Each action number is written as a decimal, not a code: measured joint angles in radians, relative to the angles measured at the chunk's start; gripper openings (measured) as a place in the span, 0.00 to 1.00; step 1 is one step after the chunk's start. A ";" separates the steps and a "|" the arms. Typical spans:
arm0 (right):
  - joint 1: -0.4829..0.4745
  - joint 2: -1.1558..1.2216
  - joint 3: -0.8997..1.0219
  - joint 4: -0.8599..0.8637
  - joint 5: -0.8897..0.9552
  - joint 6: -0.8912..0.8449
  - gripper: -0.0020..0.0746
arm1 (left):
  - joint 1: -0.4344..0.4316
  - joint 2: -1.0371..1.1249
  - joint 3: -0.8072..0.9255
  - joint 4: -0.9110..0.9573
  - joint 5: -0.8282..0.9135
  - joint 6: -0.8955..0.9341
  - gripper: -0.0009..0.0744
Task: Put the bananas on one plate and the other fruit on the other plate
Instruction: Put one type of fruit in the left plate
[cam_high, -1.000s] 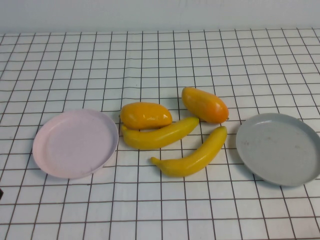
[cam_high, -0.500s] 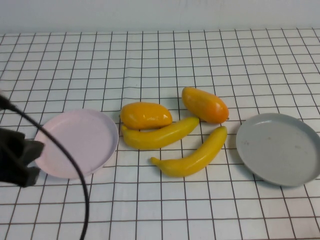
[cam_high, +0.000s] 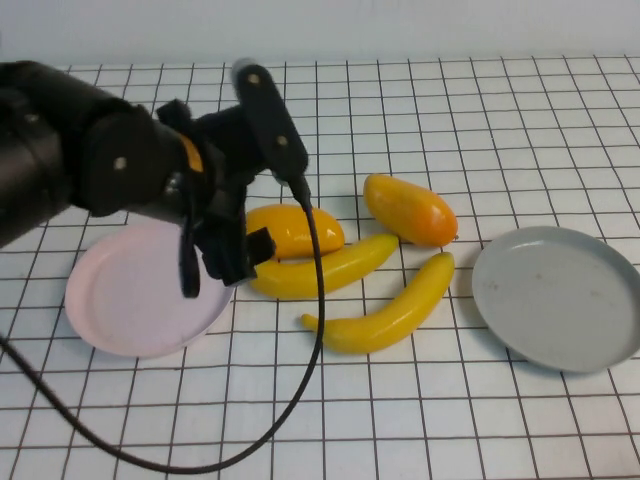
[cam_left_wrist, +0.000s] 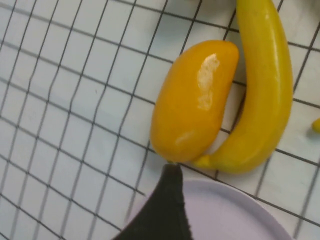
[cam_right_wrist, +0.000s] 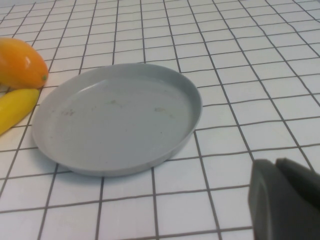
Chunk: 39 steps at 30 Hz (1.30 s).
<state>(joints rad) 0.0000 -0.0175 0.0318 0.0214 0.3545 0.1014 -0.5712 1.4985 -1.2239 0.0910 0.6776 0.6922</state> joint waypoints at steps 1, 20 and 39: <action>0.000 0.000 0.000 0.000 0.000 0.000 0.01 | -0.002 0.025 -0.015 0.002 -0.013 0.046 0.90; 0.000 0.000 0.000 0.000 0.000 0.000 0.01 | 0.031 0.445 -0.229 -0.004 -0.190 0.258 0.90; 0.000 0.000 0.000 0.000 0.000 0.000 0.01 | 0.070 0.521 -0.233 -0.071 -0.169 0.234 0.70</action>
<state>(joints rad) 0.0000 -0.0175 0.0318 0.0214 0.3545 0.1014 -0.5013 2.0193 -1.4572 0.0199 0.5090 0.9263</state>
